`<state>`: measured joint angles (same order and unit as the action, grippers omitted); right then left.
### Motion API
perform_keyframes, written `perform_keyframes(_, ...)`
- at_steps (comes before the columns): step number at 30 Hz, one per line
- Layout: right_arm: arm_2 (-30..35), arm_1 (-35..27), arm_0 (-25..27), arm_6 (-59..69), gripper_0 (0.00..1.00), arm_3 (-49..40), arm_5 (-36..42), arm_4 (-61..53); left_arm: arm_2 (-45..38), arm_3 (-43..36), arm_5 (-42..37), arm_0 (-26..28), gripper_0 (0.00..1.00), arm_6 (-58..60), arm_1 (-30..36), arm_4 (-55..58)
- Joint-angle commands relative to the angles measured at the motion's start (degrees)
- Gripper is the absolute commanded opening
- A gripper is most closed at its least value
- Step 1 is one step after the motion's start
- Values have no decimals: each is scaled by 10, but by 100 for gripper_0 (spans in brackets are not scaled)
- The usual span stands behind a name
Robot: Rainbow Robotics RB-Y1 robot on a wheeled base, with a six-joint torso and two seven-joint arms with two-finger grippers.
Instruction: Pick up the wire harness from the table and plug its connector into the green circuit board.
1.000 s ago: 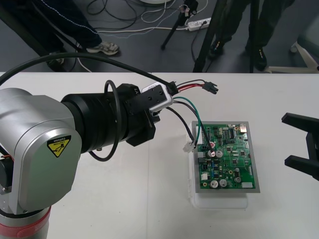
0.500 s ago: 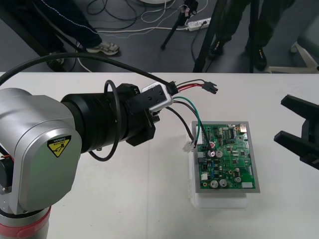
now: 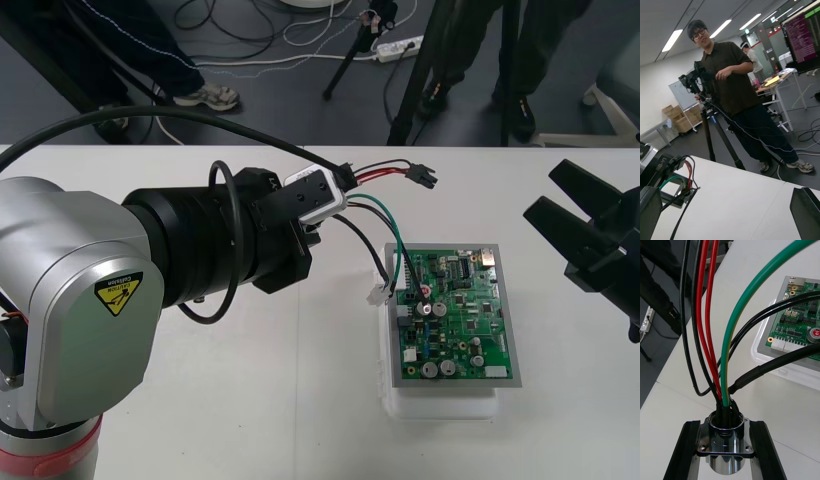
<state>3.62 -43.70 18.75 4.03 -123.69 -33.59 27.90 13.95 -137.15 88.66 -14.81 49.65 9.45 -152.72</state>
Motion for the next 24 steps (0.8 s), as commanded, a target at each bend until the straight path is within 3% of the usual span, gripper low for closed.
perform_keyframes(1,-35,11,10,15,100,-54,64,-6,-1,-22,13,0,0,27,-9,-6)
perform_keyframes(9,-85,11,11,12,100,-117,163,-5,-1,-22,13,0,0,29,-2,-14)
perform_keyframes(24,-174,17,1,4,100,-153,243,14,0,-16,13,0,0,29,-1,-16)
